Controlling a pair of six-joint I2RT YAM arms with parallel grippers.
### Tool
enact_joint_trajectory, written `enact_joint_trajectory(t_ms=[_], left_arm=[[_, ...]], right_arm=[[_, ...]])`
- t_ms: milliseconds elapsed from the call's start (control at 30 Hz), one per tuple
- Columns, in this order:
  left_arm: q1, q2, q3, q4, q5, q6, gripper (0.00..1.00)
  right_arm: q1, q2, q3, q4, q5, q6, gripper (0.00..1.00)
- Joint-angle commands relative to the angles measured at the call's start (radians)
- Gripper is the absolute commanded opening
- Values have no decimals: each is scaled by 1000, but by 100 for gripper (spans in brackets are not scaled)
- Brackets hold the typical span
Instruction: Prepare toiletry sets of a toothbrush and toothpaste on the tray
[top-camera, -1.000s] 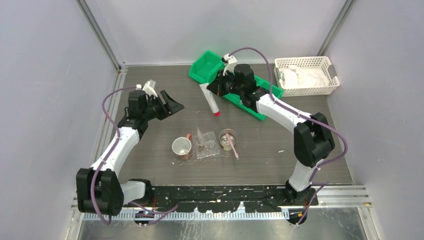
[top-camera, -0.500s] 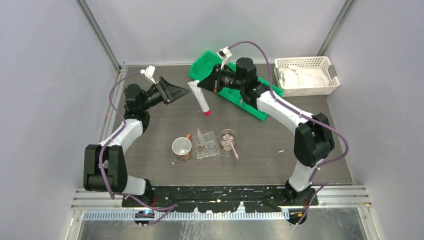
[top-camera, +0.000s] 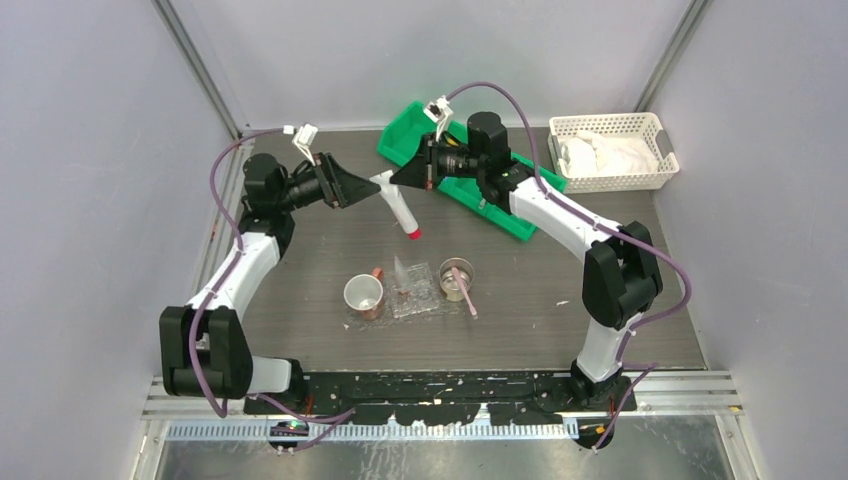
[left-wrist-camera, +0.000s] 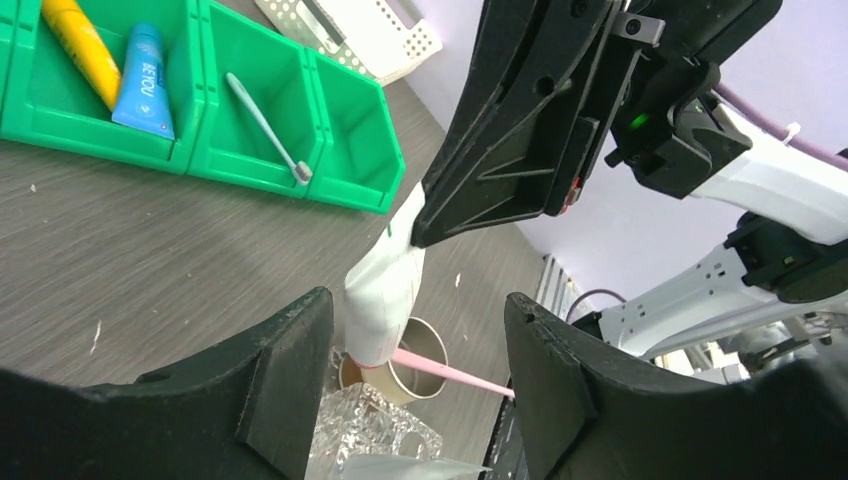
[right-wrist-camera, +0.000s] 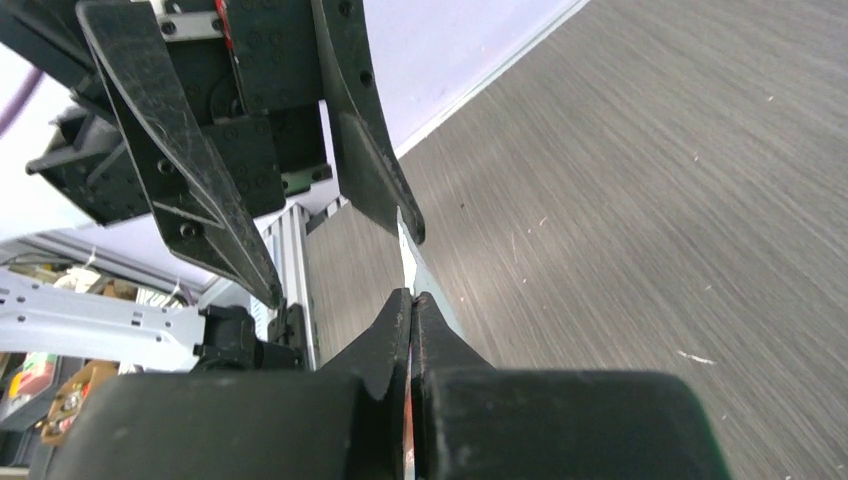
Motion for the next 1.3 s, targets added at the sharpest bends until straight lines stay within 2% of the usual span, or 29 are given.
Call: enact_joint_trajectory(t_ms=[0, 133, 233, 333, 733, 867, 1100, 1267], left_arm=[[-17, -39, 103, -222, 32, 212, 63], [-24, -40, 138, -278, 39, 259, 58], [-35, -30, 155, -312, 53, 291, 46], [-49, -25, 161, -329, 66, 305, 43], [-87, -33, 183, -430, 43, 389, 47], [-86, -45, 209, -533, -20, 459, 48], [-86, -53, 256, -566, -77, 476, 50], [-86, -38, 256, -533, -33, 448, 48]], right_arm=[[4, -64, 62, -67, -66, -66, 1], [4, -82, 77, -129, -92, -103, 1], [4, -88, 76, -130, -104, -104, 1], [4, -90, 75, -125, -119, -99, 1], [5, -89, 77, -99, -171, -80, 1], [5, -100, 69, -111, -181, -89, 1], [6, -126, 49, -131, -181, -109, 1], [6, -125, 44, -119, -188, -103, 1]])
